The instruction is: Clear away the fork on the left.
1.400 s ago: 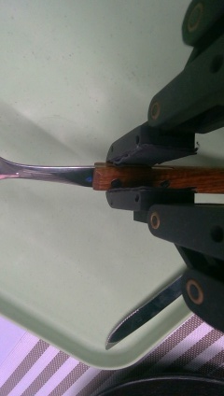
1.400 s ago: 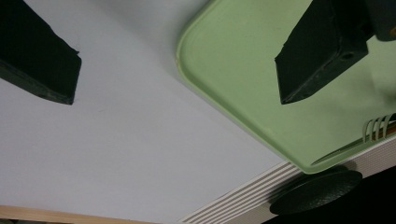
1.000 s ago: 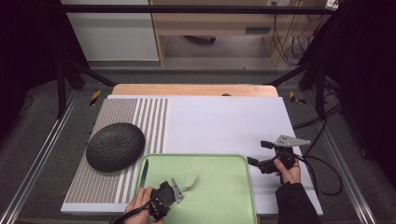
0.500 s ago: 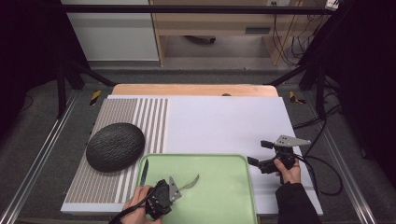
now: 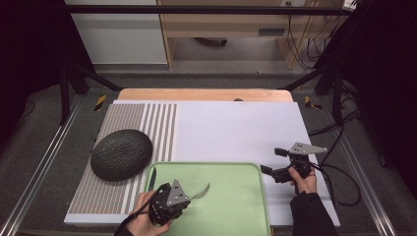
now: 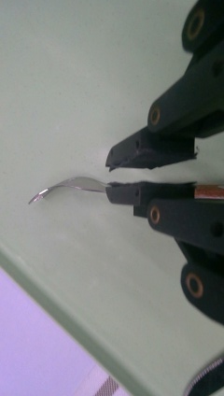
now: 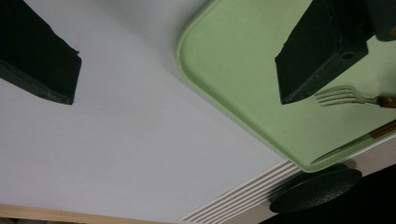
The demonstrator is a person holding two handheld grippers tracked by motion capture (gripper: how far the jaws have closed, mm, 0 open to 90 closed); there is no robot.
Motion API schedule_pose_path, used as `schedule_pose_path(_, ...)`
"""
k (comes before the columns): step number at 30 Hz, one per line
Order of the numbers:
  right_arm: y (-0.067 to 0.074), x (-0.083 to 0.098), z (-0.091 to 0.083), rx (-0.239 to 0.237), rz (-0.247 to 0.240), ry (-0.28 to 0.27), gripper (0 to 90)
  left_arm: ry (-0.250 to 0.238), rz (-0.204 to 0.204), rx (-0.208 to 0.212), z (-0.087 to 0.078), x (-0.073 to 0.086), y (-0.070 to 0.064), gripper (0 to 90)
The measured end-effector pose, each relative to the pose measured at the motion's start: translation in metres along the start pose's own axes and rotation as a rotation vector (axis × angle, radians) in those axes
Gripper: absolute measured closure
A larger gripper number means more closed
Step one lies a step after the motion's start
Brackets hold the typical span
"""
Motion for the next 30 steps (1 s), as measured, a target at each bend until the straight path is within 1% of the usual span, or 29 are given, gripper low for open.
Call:
schedule_pose_path(4, 0.0, 0.0, 0.0, 0.001, -0.001, 0.001, 0.3, 0.0, 0.003, 0.026, 0.007, 0.001, 0.0, 88.5)
schedule_pose_path(5, 0.0, 0.0, 0.0, -0.001, -0.001, 0.001, 0.3, -0.001, 0.001, 0.027, 0.009, 0.001, 0.0, 89.8)
schedule_pose_path(7, 0.0, 0.0, 0.0, -0.001, 0.0, 0.001, 0.3, 0.006, -0.001, 0.034, 0.011, 0.001, 0.001, 89.9)
schedule_pose_path(9, 0.0, 0.0, 0.0, 0.0, 0.0, 0.001, 0.3, 0.003, -0.002, 0.041, 0.013, 0.001, 0.001, 90.0)
schedule_pose_path(11, 0.0, 0.0, 0.001, -0.001, -0.001, 0.002, 0.3, -0.002, -0.001, 0.056, 0.015, 0.0, -0.001, 90.0)
schedule_pose_path(16, 0.0, 0.0, 0.0, -0.001, -0.001, 0.001, 0.2, 0.005, 0.013, 0.071, 0.021, 0.0, -0.003, 89.9)
schedule_pose_path(19, 0.0, 0.0, 0.0, -0.001, -0.001, 0.001, 0.3, 0.018, 0.022, 0.074, 0.024, 0.001, -0.004, 89.9)
schedule_pose_path(30, 0.0, 0.0, 0.001, 0.0, -0.001, 0.003, 0.3, 0.035, 0.023, 0.057, 0.027, 0.004, 0.0, 89.9)
Point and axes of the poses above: each handheld gripper's, and its own axes: z roughly forward along the jaws, x roughly out of its underside, y roughly to its left, the point moved 9 cm from there along z, roughly forward along the jaws, and after that the axes turned 11 degrees about y, right-handed, at the moved point
